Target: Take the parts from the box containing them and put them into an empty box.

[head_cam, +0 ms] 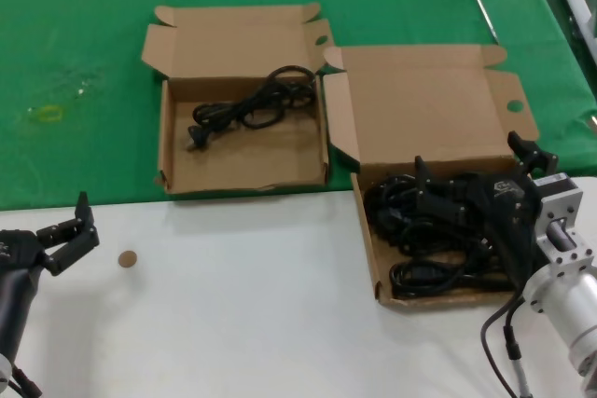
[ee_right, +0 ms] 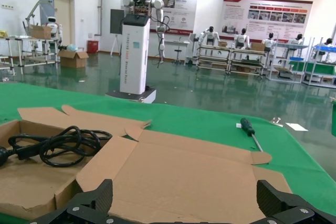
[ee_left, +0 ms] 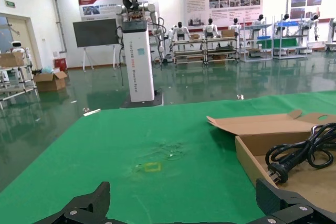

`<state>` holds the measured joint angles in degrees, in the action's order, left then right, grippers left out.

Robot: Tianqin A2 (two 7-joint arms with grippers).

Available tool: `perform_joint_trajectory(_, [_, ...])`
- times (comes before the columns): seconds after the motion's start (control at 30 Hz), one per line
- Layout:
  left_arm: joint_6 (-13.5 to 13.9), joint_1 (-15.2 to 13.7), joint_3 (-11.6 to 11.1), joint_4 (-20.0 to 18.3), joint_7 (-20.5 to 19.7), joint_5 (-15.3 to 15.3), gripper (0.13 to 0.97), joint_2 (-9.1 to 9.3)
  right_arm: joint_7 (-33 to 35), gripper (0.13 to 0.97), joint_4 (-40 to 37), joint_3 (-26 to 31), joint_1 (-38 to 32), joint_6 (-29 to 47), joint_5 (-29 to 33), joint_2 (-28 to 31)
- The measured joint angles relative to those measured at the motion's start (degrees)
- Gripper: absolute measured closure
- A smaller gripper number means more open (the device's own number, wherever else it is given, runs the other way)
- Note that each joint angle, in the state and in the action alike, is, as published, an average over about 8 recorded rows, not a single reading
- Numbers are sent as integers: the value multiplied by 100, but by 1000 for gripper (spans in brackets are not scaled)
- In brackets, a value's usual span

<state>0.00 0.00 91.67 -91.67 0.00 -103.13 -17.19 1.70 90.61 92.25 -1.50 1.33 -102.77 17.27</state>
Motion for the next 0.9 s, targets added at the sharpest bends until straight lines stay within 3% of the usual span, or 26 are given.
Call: perform_joint_trajectory(0.9, [0,0,0,0,0,0,132,0,0,129,0,0,0,0,0,0])
